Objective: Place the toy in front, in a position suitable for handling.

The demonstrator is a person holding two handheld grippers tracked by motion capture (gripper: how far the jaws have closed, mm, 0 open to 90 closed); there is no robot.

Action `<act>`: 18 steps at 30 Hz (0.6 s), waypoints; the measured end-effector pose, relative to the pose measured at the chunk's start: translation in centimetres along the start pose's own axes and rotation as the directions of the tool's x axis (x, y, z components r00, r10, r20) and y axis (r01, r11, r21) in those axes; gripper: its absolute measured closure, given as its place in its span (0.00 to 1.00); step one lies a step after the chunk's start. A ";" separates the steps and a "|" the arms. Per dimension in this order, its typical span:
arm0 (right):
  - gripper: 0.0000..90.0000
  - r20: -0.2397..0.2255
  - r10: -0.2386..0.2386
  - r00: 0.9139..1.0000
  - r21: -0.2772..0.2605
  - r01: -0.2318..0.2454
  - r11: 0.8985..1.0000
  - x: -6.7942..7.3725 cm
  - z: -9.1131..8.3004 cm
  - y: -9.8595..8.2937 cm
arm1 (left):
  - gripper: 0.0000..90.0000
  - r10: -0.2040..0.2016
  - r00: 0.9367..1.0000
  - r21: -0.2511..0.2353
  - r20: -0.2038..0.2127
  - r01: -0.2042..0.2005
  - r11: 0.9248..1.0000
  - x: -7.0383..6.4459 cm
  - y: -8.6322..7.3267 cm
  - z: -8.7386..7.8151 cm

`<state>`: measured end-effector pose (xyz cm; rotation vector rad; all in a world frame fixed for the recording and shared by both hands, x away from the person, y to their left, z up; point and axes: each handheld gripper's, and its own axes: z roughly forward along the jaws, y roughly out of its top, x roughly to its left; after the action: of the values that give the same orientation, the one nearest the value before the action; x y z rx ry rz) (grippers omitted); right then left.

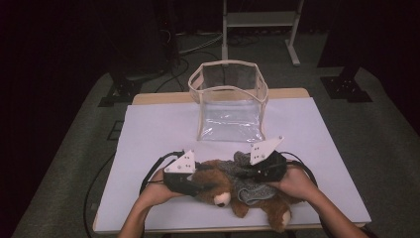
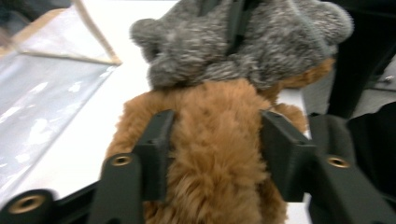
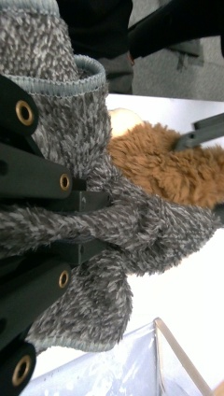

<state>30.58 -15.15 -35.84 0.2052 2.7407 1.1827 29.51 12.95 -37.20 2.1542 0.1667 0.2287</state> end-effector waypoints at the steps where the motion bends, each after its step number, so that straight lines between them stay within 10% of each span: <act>1: 0.90 0.004 -0.005 1.000 0.002 0.005 1.000 0.1 0.0 0.0 | 0.43 -0.015 1.000 -0.003 -0.012 0.015 1.000 0.1 -0.1 -0.3; 18: 0.90 -0.060 -0.088 0.994 0.003 0.088 0.996 0.4 3.0 6.1 | 0.62 -0.034 0.999 -0.007 0.018 0.034 0.999 0.3 -1.5 0.2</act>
<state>31.19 -8.83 -33.42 0.0491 2.7732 1.1763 29.84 13.66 -38.54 2.1436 0.1921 0.1900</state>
